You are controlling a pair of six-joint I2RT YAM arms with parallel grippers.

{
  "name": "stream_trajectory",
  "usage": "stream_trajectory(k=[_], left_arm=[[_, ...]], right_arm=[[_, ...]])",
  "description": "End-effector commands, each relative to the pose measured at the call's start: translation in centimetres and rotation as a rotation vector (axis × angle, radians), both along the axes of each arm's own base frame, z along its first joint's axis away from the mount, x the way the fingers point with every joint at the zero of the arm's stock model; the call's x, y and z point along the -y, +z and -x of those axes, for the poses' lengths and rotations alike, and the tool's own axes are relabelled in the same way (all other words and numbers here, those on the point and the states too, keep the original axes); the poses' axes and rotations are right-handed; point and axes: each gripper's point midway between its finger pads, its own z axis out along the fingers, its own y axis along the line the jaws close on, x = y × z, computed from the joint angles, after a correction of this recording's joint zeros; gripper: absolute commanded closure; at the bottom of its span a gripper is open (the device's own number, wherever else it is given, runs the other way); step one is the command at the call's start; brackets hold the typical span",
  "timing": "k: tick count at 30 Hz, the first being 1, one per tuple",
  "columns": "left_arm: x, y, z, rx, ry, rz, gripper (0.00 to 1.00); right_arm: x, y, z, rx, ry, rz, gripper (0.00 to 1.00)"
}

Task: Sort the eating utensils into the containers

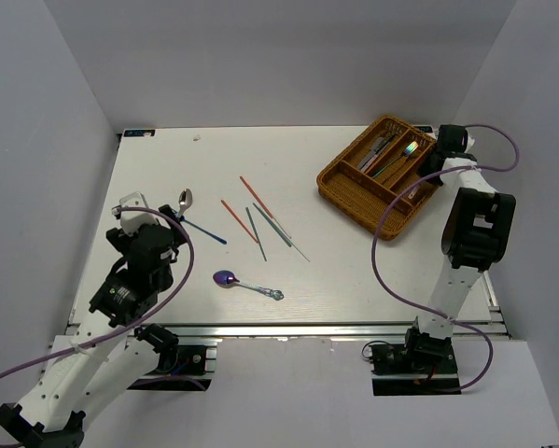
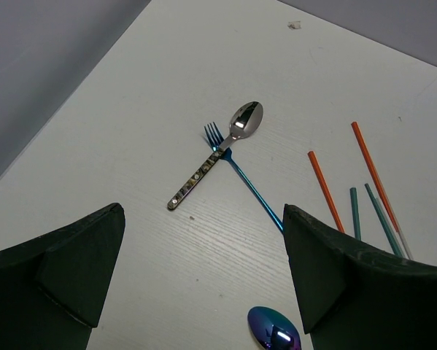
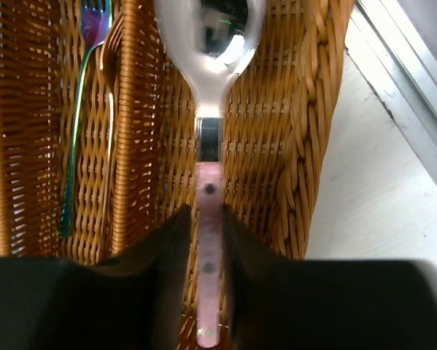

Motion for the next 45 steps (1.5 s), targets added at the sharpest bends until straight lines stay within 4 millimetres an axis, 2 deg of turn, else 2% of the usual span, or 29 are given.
stream_trajectory(k=[1,2,3,4,6,8,9,10,11,12,13,14,15,16,18,19,22,24,25,28,32,35,37,42,43,44,45], left_arm=[[0.2,-0.3,-0.2,-0.008,-0.008,-0.007,0.02],[0.2,-0.3,-0.2,-0.010,-0.008,-0.008,0.02],[0.2,-0.4,-0.2,-0.013,-0.009,-0.011,0.02],[0.2,-0.4,-0.3,-0.012,-0.007,-0.011,0.02],[0.2,-0.6,-0.3,-0.022,-0.005,-0.019,0.02],[0.1,-0.5,-0.4,-0.022,0.001,-0.022,0.02],[0.0,-0.6,-0.3,-0.025,0.005,-0.026,0.02],[-0.1,-0.4,-0.3,-0.025,0.013,-0.026,0.02],[-0.6,-0.4,-0.1,-0.025,0.041,-0.037,0.02],[-1.1,-0.3,0.1,-0.019,0.071,-0.037,0.02],[-1.8,-0.3,0.3,-0.016,0.113,-0.045,0.02],[-2.4,0.2,0.6,-0.005,0.156,-0.041,0.02],[-3.6,0.2,1.3,-0.004,0.223,-0.049,0.02],[-4.0,0.4,1.5,0.000,0.243,-0.049,0.02],[-4.5,0.8,2.0,0.022,0.269,-0.039,0.02],[-4.8,0.9,2.2,0.031,0.281,-0.036,0.02],[-5.3,1.4,2.7,0.056,0.293,-0.024,0.02],[-5.2,1.4,2.7,0.063,0.283,-0.020,0.02],[-5.1,1.4,2.6,0.058,0.279,-0.021,0.02],[-4.8,1.1,2.3,0.043,0.265,-0.031,0.02],[-4.3,0.9,2.0,0.034,0.238,-0.027,0.02],[-4.1,0.8,1.8,0.029,0.225,-0.029,0.02],[-4.0,0.7,1.8,0.025,0.222,-0.031,0.02],[-3.9,0.7,1.7,0.027,0.208,-0.027,0.02],[-3.8,0.8,1.7,0.029,0.202,-0.024,0.02],[-3.7,0.8,1.6,0.028,0.196,-0.025,0.02],[-3.6,0.8,1.6,0.028,0.191,-0.025,0.02]], right_arm=[[0.1,2.9,-1.5,0.101,-0.028,-0.030,0.68],[0.1,3.3,-1.5,0.109,-0.028,-0.029,0.59],[0.1,4.6,-1.5,0.130,-0.026,-0.022,0.42],[0.0,5.5,-1.4,0.144,-0.023,-0.011,0.38],[-0.2,8.5,-1.0,0.193,-0.005,0.015,0.34],[-2.2,10.6,-0.6,0.216,0.065,0.025,0.30],[-3.7,12.9,-0.1,0.244,0.146,0.064,0.29],[-9.1,13.7,0.2,0.271,0.320,0.036,0.28],[-13.2,12.9,1.7,0.263,0.472,0.011,0.28],[-18.2,14.6,3.4,0.331,0.678,-0.011,0.28],[-27.4,14.3,7.8,0.359,1.079,-0.048,0.27],[-30.9,13.3,10.7,0.347,1.234,-0.024,0.27],[-33.0,10.4,13.9,0.285,1.335,0.067,0.27],[-38.6,8.8,18.4,0.293,1.529,0.180,0.27],[-42.2,5.3,22.7,0.279,1.682,0.277,0.28],[-44.6,4.6,25.5,0.299,1.763,0.309,0.28],[-47.7,3.6,29.3,0.297,1.881,0.272,0.30],[-48.8,2.8,30.6,0.271,1.917,0.294,0.30],[-50.0,3.2,31.8,0.283,1.947,0.298,0.31],[-51.0,0.9,33.4,0.216,1.988,0.323,0.31],[-51.8,-2.3,33.8,0.158,2.011,0.345,0.32],[-52.9,-2.6,33.7,0.161,2.024,0.328,0.33],[-53.1,-3.5,34.0,0.122,2.041,0.312,0.33],[-53.6,-5.4,33.3,0.120,2.032,0.331,0.37],[-53.6,-5.6,33.4,0.121,2.036,0.328,0.40],[-53.7,-5.8,33.6,0.116,2.049,0.320,0.47],[-53.8,-5.8,34.0,0.115,2.065,0.301,0.75]])
